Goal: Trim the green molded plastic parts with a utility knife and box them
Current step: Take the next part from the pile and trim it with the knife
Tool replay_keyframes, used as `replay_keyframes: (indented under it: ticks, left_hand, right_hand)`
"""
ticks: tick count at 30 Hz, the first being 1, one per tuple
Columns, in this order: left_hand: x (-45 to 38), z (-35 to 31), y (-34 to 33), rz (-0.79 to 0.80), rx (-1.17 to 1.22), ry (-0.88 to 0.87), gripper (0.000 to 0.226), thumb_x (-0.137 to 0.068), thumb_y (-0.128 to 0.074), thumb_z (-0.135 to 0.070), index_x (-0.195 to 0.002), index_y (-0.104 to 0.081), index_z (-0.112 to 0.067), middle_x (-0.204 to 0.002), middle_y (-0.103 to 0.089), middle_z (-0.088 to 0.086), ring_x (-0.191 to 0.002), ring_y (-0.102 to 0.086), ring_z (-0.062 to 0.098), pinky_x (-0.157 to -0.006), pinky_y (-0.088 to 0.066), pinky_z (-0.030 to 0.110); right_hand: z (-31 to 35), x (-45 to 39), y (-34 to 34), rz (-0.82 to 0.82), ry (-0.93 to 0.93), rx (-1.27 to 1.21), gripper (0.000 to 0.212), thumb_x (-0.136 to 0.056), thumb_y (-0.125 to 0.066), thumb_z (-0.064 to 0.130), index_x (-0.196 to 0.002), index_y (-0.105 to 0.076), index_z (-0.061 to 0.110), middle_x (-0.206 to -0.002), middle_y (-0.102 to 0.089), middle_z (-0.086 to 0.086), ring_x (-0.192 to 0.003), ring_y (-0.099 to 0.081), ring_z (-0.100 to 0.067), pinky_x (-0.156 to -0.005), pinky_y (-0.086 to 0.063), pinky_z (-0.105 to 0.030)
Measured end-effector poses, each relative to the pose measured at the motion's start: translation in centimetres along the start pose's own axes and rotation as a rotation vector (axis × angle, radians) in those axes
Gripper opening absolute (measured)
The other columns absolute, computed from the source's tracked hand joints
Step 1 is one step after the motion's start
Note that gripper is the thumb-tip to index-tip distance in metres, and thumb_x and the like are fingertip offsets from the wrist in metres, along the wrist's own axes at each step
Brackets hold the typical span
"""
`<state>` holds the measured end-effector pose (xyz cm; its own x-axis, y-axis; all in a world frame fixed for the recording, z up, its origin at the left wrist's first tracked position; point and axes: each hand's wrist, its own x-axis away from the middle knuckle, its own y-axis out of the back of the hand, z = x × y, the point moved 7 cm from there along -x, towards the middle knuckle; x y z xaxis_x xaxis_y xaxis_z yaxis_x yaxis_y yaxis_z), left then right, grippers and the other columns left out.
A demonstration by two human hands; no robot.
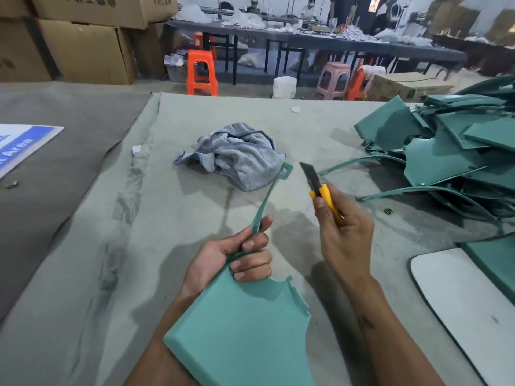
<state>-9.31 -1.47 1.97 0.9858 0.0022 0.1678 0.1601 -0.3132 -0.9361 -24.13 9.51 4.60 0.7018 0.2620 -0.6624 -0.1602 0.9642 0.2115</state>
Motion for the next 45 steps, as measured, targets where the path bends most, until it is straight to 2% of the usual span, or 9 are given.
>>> replay_keyframes:
  ticks: [3, 8, 18, 28, 34, 37, 41, 43, 45]
  left_hand:
    - [0.2, 0.3, -0.5, 0.090, 0.024, 0.057, 0.028, -0.089, -0.065, 0.004, -0.116, -0.059, 0.004, -0.067, -0.038, 0.002, -0.048, -0.023, 0.009, -0.043, -0.029, 0.022]
    - [0.4, 0.5, -0.6, 0.144, -0.013, 0.117, 0.031, -0.090, -0.068, 0.002, -0.119, -0.059, 0.004, -0.071, -0.028, -0.002, -0.048, -0.024, 0.010, -0.045, -0.027, 0.023]
    - [0.8, 0.6, -0.5, 0.167, -0.039, 0.201, 0.033, -0.096, -0.059, 0.001, -0.128, -0.058, 0.008, -0.072, -0.029, -0.001, -0.050, -0.027, 0.010, -0.046, -0.027, 0.024]
    - [0.4, 1.4, -0.6, 0.190, -0.001, 0.230, 0.034, -0.099, -0.054, 0.002, -0.131, -0.056, 0.012, -0.072, -0.029, 0.001, -0.051, -0.029, 0.014, -0.049, -0.030, 0.026]
    - [0.2, 0.9, -0.4, 0.206, -0.024, 0.170, 0.034, -0.102, -0.052, -0.003, -0.133, -0.056, 0.009, -0.074, -0.030, 0.001, -0.053, -0.029, 0.013, -0.050, -0.029, 0.025]
    - [0.3, 0.2, -0.4, 0.235, 0.012, 0.099, 0.033, -0.102, -0.053, -0.005, -0.132, -0.058, 0.007, -0.074, -0.031, 0.000, -0.053, -0.029, 0.011, -0.050, -0.029, 0.025]
    - [0.2, -1.6, 0.1, 0.156, 0.000, -0.103, 0.032, -0.090, -0.063, -0.003, -0.122, -0.067, 0.002, -0.066, -0.045, 0.002, -0.049, -0.027, 0.008, -0.044, -0.031, 0.021]
    - [0.1, -2.4, 0.5, 0.043, -0.066, -0.284, 0.033, -0.084, -0.060, -0.011, -0.115, -0.072, -0.003, -0.063, -0.046, 0.000, -0.045, -0.029, 0.007, -0.040, -0.034, 0.019]
    - [0.2, -2.9, 0.7, -0.054, -0.054, -0.441, 0.032, -0.088, -0.053, -0.016, -0.111, -0.074, -0.009, -0.065, -0.049, -0.001, -0.045, -0.039, 0.006, -0.042, -0.041, 0.018]
  right_hand:
    - [0.0, -0.3, 0.1, 0.107, 0.062, 0.014, 0.030, -0.102, -0.065, 0.031, -0.120, -0.076, 0.009, -0.077, -0.065, 0.011, -0.061, -0.056, -0.012, -0.054, -0.045, -0.030]
    - [-0.6, -0.5, 1.4, 0.006, -0.038, -0.087, 0.033, -0.104, -0.065, 0.029, -0.119, -0.075, 0.002, -0.076, -0.066, 0.012, -0.061, -0.059, -0.021, -0.054, -0.055, -0.049]
    - [-0.6, -0.7, 1.1, 0.146, -0.263, -0.498, 0.027, -0.102, -0.057, 0.021, -0.109, -0.076, 0.003, -0.062, -0.054, -0.021, -0.051, -0.050, -0.025, -0.047, -0.044, -0.030]
    - [-0.3, 0.2, -0.6, 0.159, -0.328, -0.570, 0.028, -0.100, -0.063, 0.033, -0.105, -0.077, 0.008, -0.063, -0.054, -0.022, -0.053, -0.049, -0.028, -0.047, -0.044, -0.034]
    - [-3.3, 0.1, -0.6, 0.059, -0.500, -0.183, 0.023, -0.107, -0.060, 0.026, -0.102, -0.075, 0.010, -0.072, -0.067, -0.004, -0.053, -0.060, -0.019, -0.058, -0.059, -0.043]
    - [-4.6, -0.2, 0.3, 0.099, -0.531, -0.028, 0.038, -0.105, -0.060, 0.013, -0.142, -0.063, 0.016, -0.102, -0.069, -0.002, -0.065, -0.072, -0.017, -0.070, -0.065, -0.046]
    - [-4.7, 0.2, -0.2, 0.211, -0.494, 0.169, 0.033, -0.100, -0.067, 0.016, -0.133, -0.071, 0.017, -0.091, -0.074, 0.019, -0.076, -0.069, 0.005, -0.073, -0.058, -0.020]
    - [-4.6, 0.5, -0.4, 0.224, -0.461, 0.235, 0.032, -0.100, -0.066, 0.014, -0.130, -0.073, 0.017, -0.109, -0.078, 0.011, -0.103, -0.071, -0.004, -0.088, -0.056, -0.024]
    - [-4.1, 0.7, -0.8, 0.255, -0.455, 0.275, 0.036, -0.102, -0.063, 0.011, -0.138, -0.068, 0.016, -0.144, -0.064, -0.001, -0.146, -0.047, -0.018, -0.119, -0.040, -0.033]
